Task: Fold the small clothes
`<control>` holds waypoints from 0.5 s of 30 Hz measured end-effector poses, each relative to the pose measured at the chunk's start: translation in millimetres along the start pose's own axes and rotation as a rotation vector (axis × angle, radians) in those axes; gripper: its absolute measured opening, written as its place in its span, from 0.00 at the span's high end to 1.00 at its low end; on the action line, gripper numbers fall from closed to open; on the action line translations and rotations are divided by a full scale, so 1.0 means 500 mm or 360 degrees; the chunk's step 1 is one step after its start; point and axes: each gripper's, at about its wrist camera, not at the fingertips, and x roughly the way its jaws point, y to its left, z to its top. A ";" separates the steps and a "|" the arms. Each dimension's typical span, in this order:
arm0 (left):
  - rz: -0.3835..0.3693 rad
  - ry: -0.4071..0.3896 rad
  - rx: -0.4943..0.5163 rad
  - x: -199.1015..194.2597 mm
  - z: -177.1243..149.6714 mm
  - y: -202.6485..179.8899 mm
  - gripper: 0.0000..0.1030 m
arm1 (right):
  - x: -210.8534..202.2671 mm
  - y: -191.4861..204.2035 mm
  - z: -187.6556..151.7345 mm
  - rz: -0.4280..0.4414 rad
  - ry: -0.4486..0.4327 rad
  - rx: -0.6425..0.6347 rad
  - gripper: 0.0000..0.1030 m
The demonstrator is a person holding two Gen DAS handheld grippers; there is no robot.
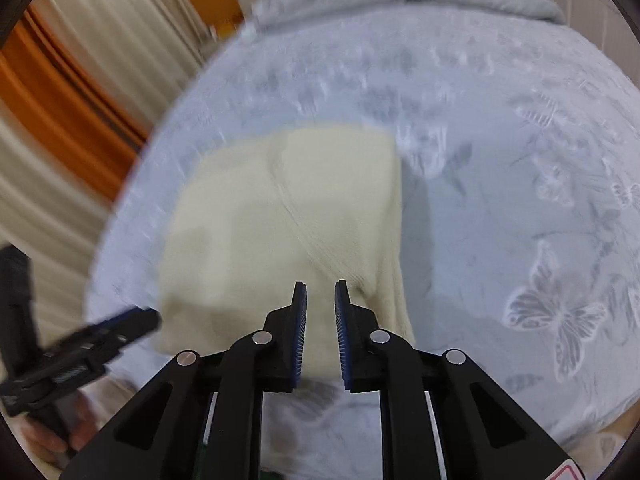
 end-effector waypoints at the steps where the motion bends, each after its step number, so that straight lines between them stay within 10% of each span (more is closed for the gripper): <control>1: 0.0040 0.0049 -0.0018 0.028 -0.004 0.006 0.45 | 0.032 -0.008 0.001 -0.0055 0.0062 -0.0002 0.87; 6: 0.0144 0.0177 -0.0062 0.095 -0.016 0.042 0.43 | 0.051 -0.050 -0.017 0.0019 0.0115 0.0172 0.75; 8: 0.0013 0.0085 -0.0211 0.068 -0.018 0.074 0.26 | 0.024 -0.045 -0.008 -0.0019 0.0020 0.0157 0.32; 10: -0.0047 0.0002 -0.0374 0.057 -0.016 0.109 0.12 | 0.015 -0.046 0.000 -0.0062 -0.0054 0.0143 0.21; 14: -0.0184 0.0141 -0.0570 0.120 0.002 0.155 0.14 | 0.129 -0.087 -0.008 0.0174 0.0210 0.0341 0.36; 15: -0.0231 0.0180 -0.0588 0.132 0.005 0.158 0.29 | 0.128 -0.088 -0.018 0.0227 0.0200 0.0386 0.47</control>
